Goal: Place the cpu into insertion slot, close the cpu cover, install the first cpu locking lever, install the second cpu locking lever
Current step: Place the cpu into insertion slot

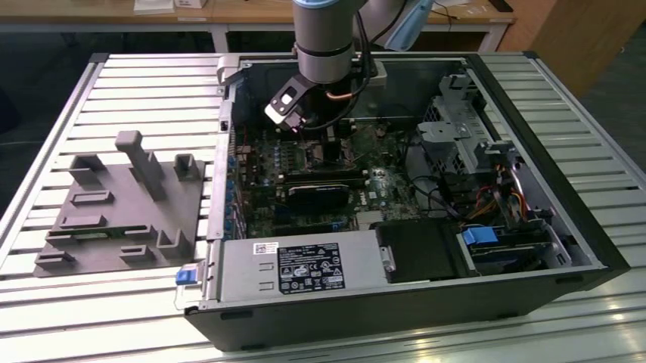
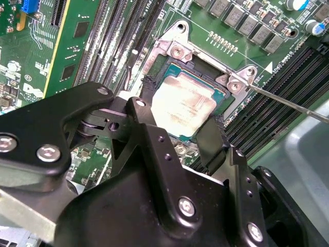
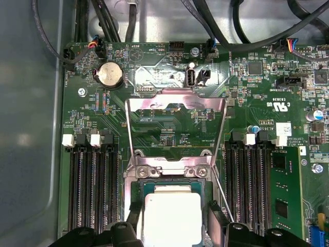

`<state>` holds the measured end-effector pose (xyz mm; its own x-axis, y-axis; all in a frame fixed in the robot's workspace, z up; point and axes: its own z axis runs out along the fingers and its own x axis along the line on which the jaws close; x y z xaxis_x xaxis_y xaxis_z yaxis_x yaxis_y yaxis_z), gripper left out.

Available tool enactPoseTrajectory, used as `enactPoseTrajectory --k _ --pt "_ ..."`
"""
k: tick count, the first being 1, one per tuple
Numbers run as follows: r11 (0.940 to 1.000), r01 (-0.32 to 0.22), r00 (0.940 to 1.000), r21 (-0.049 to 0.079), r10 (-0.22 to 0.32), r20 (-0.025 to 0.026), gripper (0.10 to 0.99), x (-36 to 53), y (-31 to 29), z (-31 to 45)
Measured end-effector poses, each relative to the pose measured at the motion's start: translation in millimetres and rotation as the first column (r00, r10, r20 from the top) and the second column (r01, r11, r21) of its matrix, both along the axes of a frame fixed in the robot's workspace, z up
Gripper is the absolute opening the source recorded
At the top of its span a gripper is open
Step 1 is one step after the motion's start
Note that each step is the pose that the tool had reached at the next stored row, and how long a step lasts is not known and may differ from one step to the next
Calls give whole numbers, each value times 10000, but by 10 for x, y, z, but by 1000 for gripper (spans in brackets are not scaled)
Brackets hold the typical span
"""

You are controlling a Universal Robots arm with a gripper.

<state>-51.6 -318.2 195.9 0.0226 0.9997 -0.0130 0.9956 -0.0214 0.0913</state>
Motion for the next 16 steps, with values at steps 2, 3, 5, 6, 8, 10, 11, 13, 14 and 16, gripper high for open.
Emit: enactPoseTrajectory --k 2,3,5,6,8,10,11,13,14,16 --pt "10000 0 10000 1 0 0 604 0 0 0" --pt "10000 0 10000 2 0 0 604 0 0 0" --pt "10000 0 10000 0 0 -1 604 0 -1 7" --pt "10000 0 10000 1 0 -1 604 0 0 13" --pt "10000 0 10000 3 0 0 604 0 0 31" --pt "10000 0 10000 4 0 1 604 0 0 37" --pt "10000 0 10000 5 0 2 604 0 1 37" --pt "10000 0 10000 3 0 1 604 0 0 39" --pt "10000 0 10000 3 0 1 604 0 0 40" --pt "10000 0 10000 3 0 1 604 0 0 40"
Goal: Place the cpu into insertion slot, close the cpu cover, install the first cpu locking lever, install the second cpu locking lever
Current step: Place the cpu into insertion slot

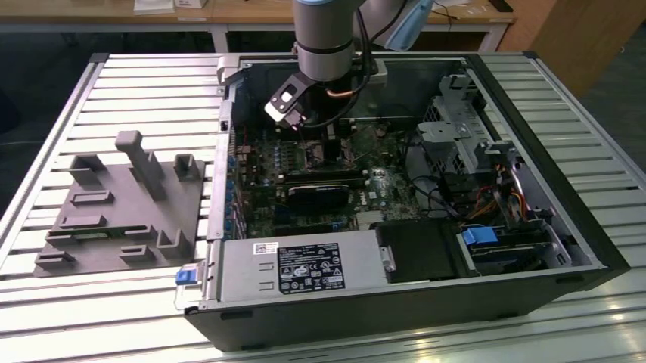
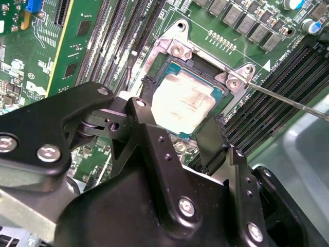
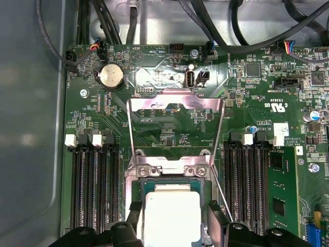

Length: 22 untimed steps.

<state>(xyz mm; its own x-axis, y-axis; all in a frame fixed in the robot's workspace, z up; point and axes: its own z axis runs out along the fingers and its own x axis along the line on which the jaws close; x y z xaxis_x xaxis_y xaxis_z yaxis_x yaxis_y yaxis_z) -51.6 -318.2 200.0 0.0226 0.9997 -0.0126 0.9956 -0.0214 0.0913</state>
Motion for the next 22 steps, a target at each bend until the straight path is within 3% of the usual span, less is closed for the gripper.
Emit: enactPoseTrajectory --k 3,4,5,7,8,10,11,13,14,15,22 --pt "10000 0 10000 -1 0 0 588 0 0 2" --pt "10000 0 10000 -1 0 -1 529 0 0 2" --pt "10000 0 10000 0 0 0 529 0 0 3" --pt "10000 0 10000 -1 0 -1 408 0 0 4" --pt "10000 0 10000 -1 0 0 408 0 0 4" --pt "10000 0 10000 -1 0 0 294 0 0 5" --pt "10000 0 10000 -1 0 0 294 0 0 6" --pt "10000 0 10000 0 0 0 176 0 0 6" --pt "10000 0 10000 0 0 0 176 0 0 7" --pt "10000 1 10000 -1 -1 0 118 0 0 8" --pt "10000 0 10000 -2 0 -2 102 -5 0 11"
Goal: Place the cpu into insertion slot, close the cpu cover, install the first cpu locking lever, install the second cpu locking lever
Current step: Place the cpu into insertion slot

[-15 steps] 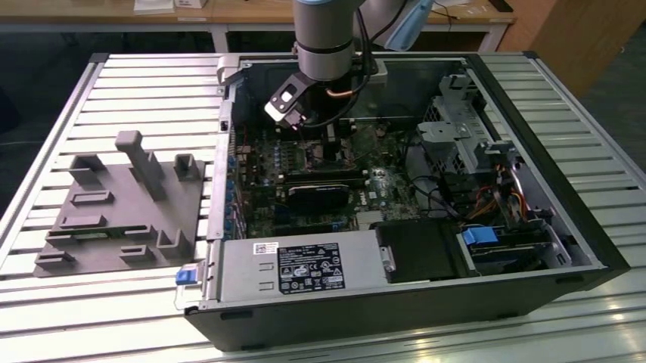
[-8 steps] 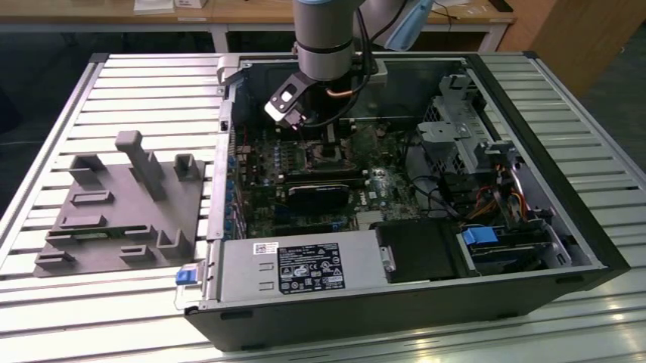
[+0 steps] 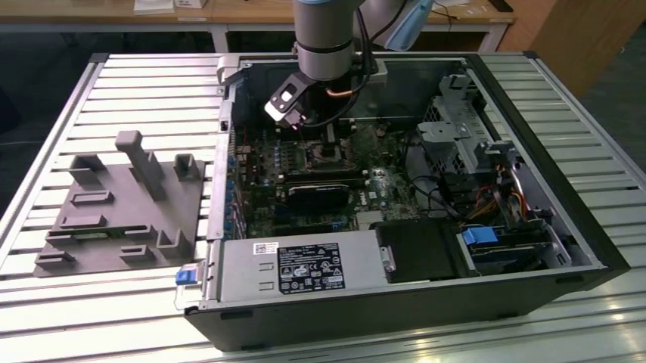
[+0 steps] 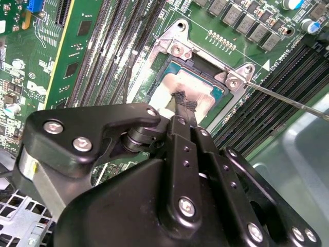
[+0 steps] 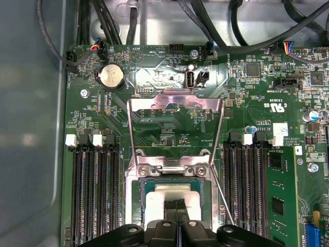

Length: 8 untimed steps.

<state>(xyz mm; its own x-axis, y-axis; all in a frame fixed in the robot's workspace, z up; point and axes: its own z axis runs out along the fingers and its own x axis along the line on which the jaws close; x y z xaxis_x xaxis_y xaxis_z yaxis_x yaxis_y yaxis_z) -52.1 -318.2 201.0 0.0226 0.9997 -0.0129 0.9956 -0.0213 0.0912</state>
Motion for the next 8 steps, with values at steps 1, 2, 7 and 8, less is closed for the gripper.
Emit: enactPoseTrajectory --k 1,2,7,8 --pt "10000 0 10000 0 0 0 102 -4 0 0" --pt "10000 1 10000 1 -1 1 102 -7 0 0" --pt "10000 0 10000 1 0 1 102 -9 0 -2" --pt "10000 0 10000 4 0 2 102 -9 0 -5"
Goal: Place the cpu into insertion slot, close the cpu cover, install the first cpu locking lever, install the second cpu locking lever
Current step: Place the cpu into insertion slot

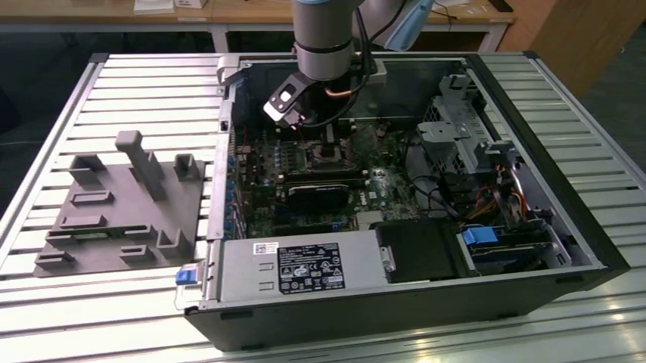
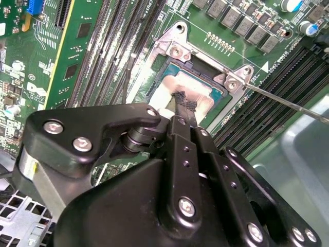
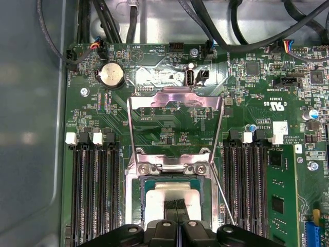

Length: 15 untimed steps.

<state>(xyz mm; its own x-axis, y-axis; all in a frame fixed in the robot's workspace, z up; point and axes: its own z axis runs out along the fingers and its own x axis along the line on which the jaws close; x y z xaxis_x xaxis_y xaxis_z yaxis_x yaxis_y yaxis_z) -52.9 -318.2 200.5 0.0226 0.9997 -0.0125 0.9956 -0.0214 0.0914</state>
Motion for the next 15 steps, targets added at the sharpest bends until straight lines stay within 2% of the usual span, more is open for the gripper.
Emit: enactPoseTrajectory --k 15 --pt "10000 1 10000 3 -1 2 102 0 1 -11"
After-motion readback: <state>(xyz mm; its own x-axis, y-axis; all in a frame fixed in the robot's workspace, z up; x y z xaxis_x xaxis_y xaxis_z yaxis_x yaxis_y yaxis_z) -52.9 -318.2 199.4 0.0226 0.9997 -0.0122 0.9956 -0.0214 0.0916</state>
